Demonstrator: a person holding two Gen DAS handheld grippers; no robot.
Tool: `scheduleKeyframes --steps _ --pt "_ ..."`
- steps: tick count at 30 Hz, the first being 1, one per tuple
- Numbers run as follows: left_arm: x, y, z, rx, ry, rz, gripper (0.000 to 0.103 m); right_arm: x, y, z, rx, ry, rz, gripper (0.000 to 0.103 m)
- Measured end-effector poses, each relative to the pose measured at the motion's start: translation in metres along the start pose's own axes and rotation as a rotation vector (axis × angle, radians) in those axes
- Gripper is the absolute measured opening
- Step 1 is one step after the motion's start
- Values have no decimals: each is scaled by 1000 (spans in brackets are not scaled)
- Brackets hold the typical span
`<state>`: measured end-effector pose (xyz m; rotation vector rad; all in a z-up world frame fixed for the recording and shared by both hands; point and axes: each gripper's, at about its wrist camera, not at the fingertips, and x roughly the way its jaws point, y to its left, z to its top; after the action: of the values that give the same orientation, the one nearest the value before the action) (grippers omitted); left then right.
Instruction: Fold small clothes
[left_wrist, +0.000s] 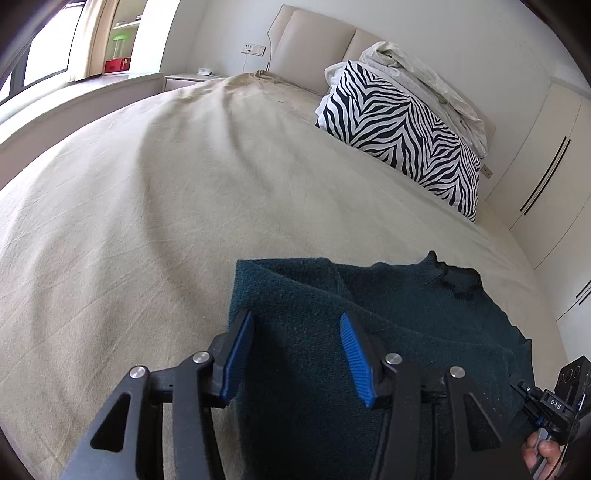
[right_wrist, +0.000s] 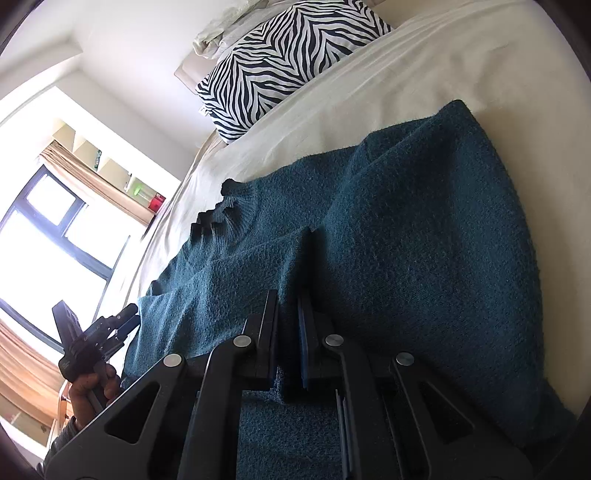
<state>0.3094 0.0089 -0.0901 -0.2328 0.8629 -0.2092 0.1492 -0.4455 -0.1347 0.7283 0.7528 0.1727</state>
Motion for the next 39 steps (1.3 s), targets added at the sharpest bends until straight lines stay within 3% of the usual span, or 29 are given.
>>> scheduleKeyframes --steps 6,11,17,20,21,22,24,28,33,39 --pt "-20 -12 -22 72 -25 76 52 -1 -1 -1 0 -3 1 7" --pt "-54 -46 -74 331 -26 174 52 -1 0 1 3 7 -4 7" --pt "-97 -55 -119 469 10 152 53 -25 11 1 2 60 -105 11" --pt "-133 -42 -142 448 5 122 56 -65 10 -9 31 39 -144 30" --pt "-147 -37 -151 431 -4 128 61 -83 9 -15 48 19 -145 46" --pt "-160 -30 -158 411 -14 131 67 -102 7 -21 62 -9 -138 53" --pt "-184 -16 -174 366 -18 132 73 -140 3 -39 82 -55 -125 54" --pt "-215 17 -202 265 44 121 73 -193 0 -84 97 -60 -136 54" --pt "-229 46 -231 146 148 81 73 -228 -4 -146 57 -6 -233 54" --pt "-249 49 -245 83 211 -41 73 -258 -23 -183 114 13 -277 54"
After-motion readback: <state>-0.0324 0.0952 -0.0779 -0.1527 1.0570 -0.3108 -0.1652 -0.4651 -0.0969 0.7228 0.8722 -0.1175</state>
